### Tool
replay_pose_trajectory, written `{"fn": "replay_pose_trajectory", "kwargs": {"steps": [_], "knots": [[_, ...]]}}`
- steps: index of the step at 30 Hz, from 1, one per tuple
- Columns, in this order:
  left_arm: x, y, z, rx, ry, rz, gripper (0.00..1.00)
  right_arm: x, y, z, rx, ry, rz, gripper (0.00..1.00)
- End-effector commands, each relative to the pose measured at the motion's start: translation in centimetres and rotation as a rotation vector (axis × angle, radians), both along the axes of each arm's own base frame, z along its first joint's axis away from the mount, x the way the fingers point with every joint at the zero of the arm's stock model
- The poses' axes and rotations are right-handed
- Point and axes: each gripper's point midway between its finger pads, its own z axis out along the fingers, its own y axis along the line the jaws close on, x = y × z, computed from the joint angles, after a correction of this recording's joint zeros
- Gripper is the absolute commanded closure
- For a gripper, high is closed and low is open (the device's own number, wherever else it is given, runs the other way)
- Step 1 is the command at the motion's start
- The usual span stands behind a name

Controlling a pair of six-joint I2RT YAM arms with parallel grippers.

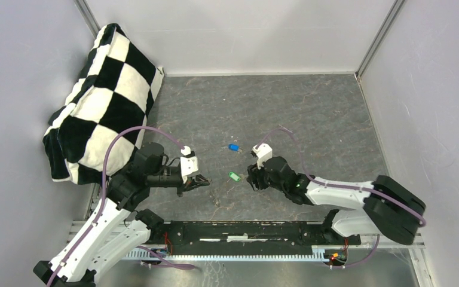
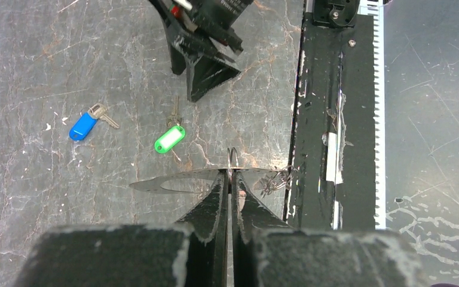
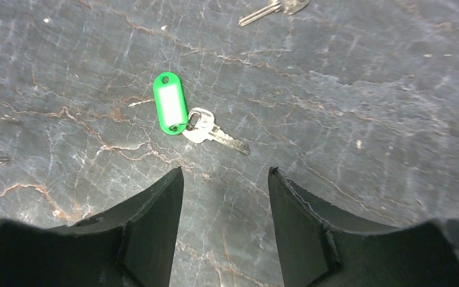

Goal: Put the keys on the keyring

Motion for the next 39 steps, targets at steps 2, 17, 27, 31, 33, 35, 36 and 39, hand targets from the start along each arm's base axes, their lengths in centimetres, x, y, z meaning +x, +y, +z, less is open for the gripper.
{"fn": "replay_pose_trajectory", "kwargs": {"steps": [2,17,27,31,33,35,36,39], "knots": [[0.3,-0.1,0.7,-0.006,-0.052,-0.016,0.98,2.0,4.4,2.5,0.104,-0.071,0.090,0.41],[0.1,-0.2,1.5,-0.023,-0.056,-0.021,0.98,0.6,5.3,0.2,0.250,0.131,-0.030,0.38],[0.3,-0.2,1.8,-0.023,-0.080,-0.025,0.98,1.6,6.3,-1.3,0.075,0.084,-0.163,0.52],[0.1,-0.1,1.8,-0.015,-0.091,-0.031,0.98,1.8,6.7,-1.8,0.063,0.089,-0.173,0.54],[0.1,0.0,1.9,-0.017,-0.096,-0.032,0.98,1.8,6.7,-2.1,0.047,0.091,-0.182,0.55],[0.1,0.0,2.0,-0.020,-0.100,-0.034,0.98,1.8,6.6,-2.3,0.037,0.093,-0.193,0.56],[0.0,0.0,2.0,-0.021,-0.099,-0.037,0.98,1.8,6.6,-2.4,0.033,0.094,-0.196,0.56],[-0.1,0.0,2.1,-0.024,-0.105,-0.039,0.98,1.8,6.6,-2.4,0.013,0.087,-0.211,0.58]]}}
